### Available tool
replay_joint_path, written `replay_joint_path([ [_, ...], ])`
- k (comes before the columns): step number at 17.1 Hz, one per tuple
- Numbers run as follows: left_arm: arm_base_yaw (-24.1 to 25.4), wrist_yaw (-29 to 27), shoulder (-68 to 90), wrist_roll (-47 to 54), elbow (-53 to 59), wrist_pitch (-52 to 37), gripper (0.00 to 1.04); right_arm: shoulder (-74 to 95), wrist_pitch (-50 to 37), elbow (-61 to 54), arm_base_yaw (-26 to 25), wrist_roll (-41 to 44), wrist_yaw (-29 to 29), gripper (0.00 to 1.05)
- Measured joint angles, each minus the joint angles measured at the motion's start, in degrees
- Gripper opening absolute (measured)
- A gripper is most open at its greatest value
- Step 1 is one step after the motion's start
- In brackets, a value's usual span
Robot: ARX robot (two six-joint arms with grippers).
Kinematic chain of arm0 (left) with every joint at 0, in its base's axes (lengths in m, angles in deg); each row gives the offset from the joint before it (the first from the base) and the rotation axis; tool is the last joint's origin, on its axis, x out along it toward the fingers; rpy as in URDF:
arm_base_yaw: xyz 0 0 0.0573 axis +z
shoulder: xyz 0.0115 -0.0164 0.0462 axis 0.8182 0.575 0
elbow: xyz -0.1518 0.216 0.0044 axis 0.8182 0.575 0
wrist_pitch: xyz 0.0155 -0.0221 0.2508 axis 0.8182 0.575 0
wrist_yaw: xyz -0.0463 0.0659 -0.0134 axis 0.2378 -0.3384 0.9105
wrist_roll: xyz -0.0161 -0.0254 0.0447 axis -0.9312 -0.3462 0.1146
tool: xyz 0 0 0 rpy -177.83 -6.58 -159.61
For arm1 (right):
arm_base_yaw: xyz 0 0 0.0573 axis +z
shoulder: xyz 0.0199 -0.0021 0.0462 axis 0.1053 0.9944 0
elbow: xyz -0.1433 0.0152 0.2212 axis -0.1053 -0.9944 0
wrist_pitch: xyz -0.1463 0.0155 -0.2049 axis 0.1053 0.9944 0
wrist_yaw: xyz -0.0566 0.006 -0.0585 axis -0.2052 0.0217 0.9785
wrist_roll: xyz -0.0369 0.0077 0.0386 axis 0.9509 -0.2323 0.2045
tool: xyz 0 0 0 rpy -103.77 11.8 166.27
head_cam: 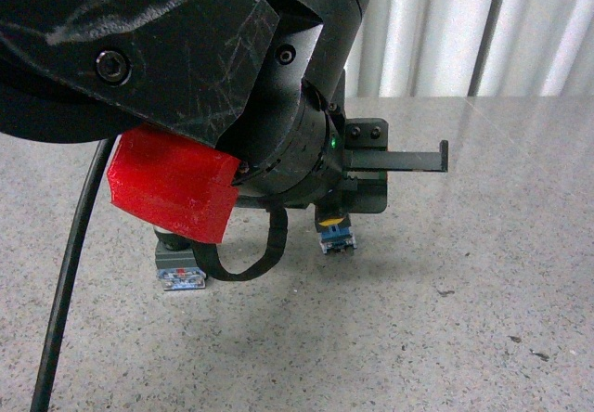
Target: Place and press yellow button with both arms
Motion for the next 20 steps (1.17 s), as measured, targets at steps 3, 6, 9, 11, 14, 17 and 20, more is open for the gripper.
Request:
replay_joint_path([
  [3,-0.13,2.03,0.11,-0.48,-0.35,0.52,0.46,0.0,0.0,0.0,0.0,0.0,0.0,0.98],
  [6,-0.26,2.29,0.09,-0.57,-0.46,-0.24,0.82,0.0,0.0,0.0,0.0,0.0,0.0,0.98],
  [9,-0.17,1.77,-2.05,1.73,-0.55,-2.89,0.97,0.0,0.0,0.0,0.0,0.0,0.0,0.98],
  [11,1.2,-0.07,-5.38,5.6,-0.81,-5.6,0.98,0.0,0.02,0.0,0.0,0.0,0.0,0.98],
  [14,6.82,-0.44,-12.61,12.98,-1.07,-9.49,0.98,0.0,-0.02,0.0,0.0,0.0,0.0,0.98],
  [17,15.43,-2.6,-27.1,24.48,7.37,-13.84,0.98,0.0,0.0,0.0,0.0,0.0,0.0,0.98],
  [20,18.14,-0.39,-42.69,28.89,19.08,-13.42,0.98,0.0,0.0,0.0,0.0,0.0,0.0,0.98],
])
